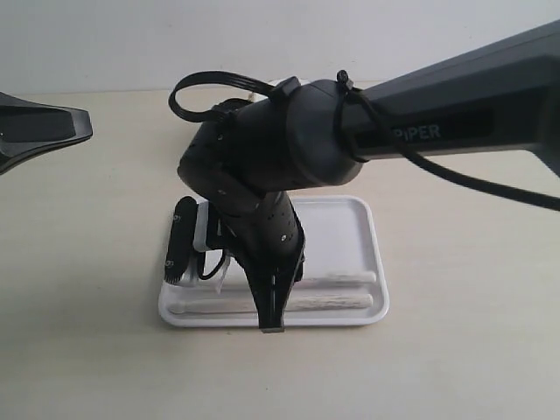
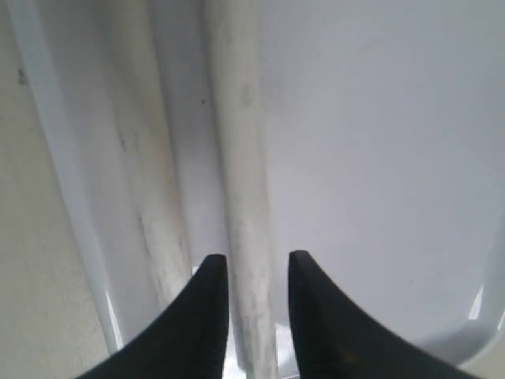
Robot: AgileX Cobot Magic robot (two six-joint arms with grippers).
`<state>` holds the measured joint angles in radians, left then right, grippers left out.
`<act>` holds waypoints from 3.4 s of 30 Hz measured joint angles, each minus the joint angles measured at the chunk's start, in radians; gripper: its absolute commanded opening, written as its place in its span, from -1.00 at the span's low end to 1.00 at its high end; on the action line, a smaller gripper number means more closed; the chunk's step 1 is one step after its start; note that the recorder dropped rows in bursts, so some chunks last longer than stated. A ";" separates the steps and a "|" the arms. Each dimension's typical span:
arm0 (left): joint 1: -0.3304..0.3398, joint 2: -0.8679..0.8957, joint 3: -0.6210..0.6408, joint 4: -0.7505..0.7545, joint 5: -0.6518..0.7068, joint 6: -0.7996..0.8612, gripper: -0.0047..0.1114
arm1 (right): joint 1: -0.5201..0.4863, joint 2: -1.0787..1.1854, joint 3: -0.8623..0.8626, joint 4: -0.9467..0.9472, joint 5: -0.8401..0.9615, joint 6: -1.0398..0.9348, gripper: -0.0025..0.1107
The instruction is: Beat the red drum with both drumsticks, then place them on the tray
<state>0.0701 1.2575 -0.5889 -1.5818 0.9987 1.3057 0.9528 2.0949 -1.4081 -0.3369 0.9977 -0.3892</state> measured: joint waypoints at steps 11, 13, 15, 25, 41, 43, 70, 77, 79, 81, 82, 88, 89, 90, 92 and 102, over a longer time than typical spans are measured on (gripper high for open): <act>0.000 0.000 0.000 0.001 0.000 0.000 -0.92 | 0.000 -0.026 0.000 -0.021 0.027 0.107 -0.90; 0.000 -0.002 0.000 0.006 0.000 0.008 -0.92 | -0.003 -0.068 0.000 -0.027 0.039 0.199 -0.96; 0.000 -0.012 0.000 0.011 -0.017 0.025 -0.92 | -0.015 -0.142 0.007 -0.027 0.036 0.296 -0.96; 0.000 -0.268 0.109 0.012 -0.420 0.036 -0.92 | -0.090 -0.694 0.323 -0.033 -0.151 0.568 -0.96; 0.000 -0.701 0.293 -0.118 -0.689 -0.012 -0.92 | -0.090 -1.220 0.735 -0.016 -0.318 0.698 -0.96; 0.000 -0.731 0.295 -0.118 -0.675 -0.016 -0.92 | -0.090 -1.252 0.737 -0.012 -0.306 0.700 -0.96; -0.052 -1.249 0.359 0.137 -0.693 0.020 -0.92 | -0.090 -1.323 0.737 -0.008 -0.306 0.704 -0.96; -0.052 -1.253 0.504 0.154 -0.706 0.020 -0.92 | -0.090 -1.323 0.737 0.002 -0.306 0.706 -0.96; -0.052 -1.253 0.509 0.118 -0.729 0.020 -0.92 | -0.090 -1.323 0.737 0.002 -0.306 0.706 -0.96; -0.052 -1.253 0.494 0.080 -0.772 0.020 -0.92 | -0.090 -1.323 0.737 0.002 -0.306 0.706 -0.96; -0.052 -1.253 0.485 0.065 -0.800 0.020 -0.92 | -0.090 -1.323 0.737 0.002 -0.306 0.706 -0.96; -0.052 -1.253 0.405 0.020 -0.908 0.020 -0.92 | -0.090 -1.323 0.737 0.002 -0.306 0.706 -0.96; -0.052 -1.253 0.397 0.020 -0.915 0.020 -0.92 | -0.090 -1.323 0.737 0.002 -0.306 0.706 -0.96; -0.052 -1.253 0.392 0.020 -0.921 0.020 -0.92 | -0.090 -1.323 0.737 0.002 -0.306 0.706 -0.96; -0.052 -1.253 0.392 0.020 -0.927 0.020 -0.92 | -0.090 -1.323 0.737 0.003 -0.306 0.706 -0.96; -0.052 -1.253 0.481 1.163 -0.819 -0.779 -0.92 | -0.090 -1.323 0.737 0.005 -0.306 0.706 -0.96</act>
<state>0.0180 0.0048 -0.1077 -0.4187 0.1796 0.5270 0.8624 0.7721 -0.6707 -0.3315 0.6920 0.3172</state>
